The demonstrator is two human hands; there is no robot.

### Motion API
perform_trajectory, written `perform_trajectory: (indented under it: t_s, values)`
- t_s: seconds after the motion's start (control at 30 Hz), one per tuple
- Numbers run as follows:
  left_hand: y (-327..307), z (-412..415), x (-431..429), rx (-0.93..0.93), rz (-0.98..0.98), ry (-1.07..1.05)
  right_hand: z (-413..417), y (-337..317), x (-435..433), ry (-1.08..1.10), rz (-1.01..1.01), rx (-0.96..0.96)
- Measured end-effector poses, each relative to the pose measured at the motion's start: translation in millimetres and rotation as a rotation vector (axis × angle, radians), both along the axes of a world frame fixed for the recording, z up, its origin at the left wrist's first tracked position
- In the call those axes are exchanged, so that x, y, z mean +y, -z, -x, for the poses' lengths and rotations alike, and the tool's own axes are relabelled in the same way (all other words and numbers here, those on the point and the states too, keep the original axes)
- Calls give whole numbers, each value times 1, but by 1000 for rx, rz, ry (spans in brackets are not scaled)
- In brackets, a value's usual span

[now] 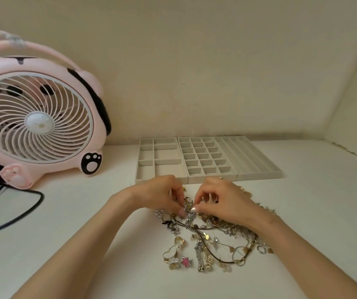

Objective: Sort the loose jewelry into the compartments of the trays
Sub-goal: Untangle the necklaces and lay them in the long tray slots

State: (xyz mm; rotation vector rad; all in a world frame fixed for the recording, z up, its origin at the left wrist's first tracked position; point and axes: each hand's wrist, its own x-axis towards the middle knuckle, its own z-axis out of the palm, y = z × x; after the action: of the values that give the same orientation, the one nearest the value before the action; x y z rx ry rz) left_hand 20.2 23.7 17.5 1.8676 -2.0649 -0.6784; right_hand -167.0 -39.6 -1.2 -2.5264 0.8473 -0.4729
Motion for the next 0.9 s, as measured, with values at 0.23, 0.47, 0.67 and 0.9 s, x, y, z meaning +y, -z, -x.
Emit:
perform_trajectory:
  t_s: [0.23, 0.47, 0.67, 0.9]
  values:
    - [6, 1, -3, -116, 60, 52, -4, 1, 3, -18, 32, 119]
    - [-8, -12, 1, 264, 115, 21, 2, -2, -2, 19, -221, -63]
    - [-15, -4, 4, 722, 103, -5, 6, -5, -7, -16, -489, -273]
    - [-15, 4, 2, 1024, 143, -70, 0, -7, 0, -141, -537, -278]
